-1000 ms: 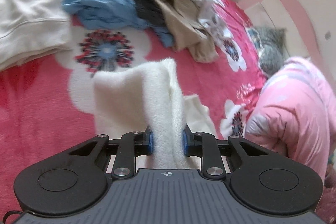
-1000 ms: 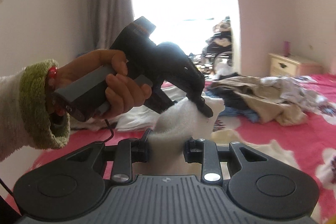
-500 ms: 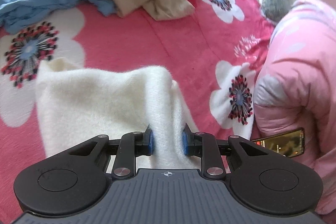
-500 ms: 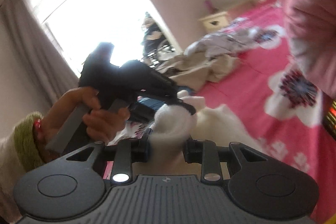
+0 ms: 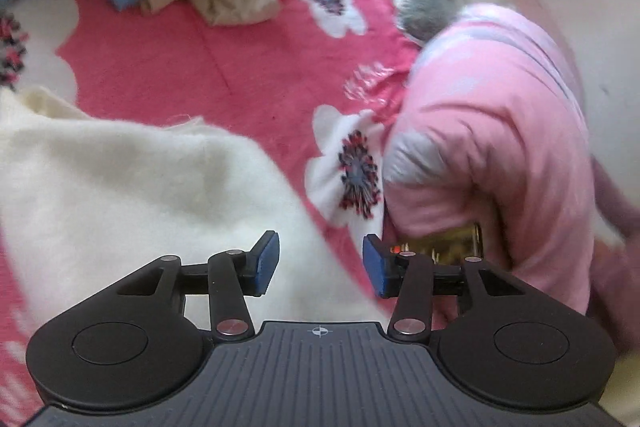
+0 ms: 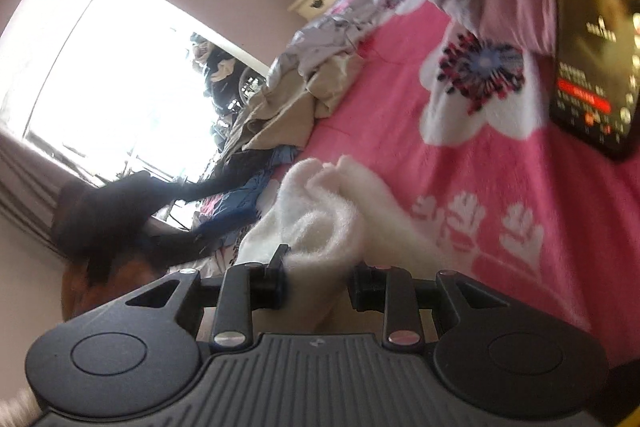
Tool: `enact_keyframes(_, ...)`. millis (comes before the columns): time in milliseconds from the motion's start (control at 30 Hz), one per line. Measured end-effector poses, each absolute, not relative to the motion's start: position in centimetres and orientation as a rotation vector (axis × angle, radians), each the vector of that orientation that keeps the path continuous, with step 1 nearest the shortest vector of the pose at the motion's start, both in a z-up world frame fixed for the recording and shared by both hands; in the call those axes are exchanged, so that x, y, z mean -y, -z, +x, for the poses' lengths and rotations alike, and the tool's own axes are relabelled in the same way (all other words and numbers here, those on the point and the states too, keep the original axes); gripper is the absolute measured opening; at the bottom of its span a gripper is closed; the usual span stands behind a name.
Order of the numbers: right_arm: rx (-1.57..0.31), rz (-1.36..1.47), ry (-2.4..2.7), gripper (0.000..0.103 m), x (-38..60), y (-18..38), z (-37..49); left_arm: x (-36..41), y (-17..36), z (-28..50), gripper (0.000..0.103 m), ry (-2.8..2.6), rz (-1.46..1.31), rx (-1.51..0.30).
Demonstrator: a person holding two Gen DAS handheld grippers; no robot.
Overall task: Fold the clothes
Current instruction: 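Lift the pinched fleece edge with both grippers and fold it over the fleece body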
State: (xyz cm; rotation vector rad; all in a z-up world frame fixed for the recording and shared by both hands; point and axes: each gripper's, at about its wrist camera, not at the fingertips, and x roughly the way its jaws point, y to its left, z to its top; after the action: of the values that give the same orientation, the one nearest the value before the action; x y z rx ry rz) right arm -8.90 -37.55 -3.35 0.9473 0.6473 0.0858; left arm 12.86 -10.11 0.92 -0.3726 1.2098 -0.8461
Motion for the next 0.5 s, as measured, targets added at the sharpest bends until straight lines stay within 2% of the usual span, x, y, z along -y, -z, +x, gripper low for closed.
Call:
enact_keyframes(133,-0.702,1.086,-0.106,0.036,39.0,4.6,-8.4,7.8,-2.0,7.6,0.046,0.880,-0.159,-1.099)
enact_keyframes(200,-0.740,1.163,-0.123,0.044,39.7,5.3,-8.1,6.8,-1.9,5.1,0.046,0.859,-0.099,-1.030)
enact_keyframes(267,-0.781,1.235,-0.142,0.058,40.5,5.7,-7.7,6.1,-1.5,3.2,0.046,0.833,-0.067,-0.967)
enact_keyframes(500,-0.917,1.208,-0.191,0.063,42.1,4.2,-4.1,5.6,-0.5,1.2,0.046,0.796,-0.077,-0.835)
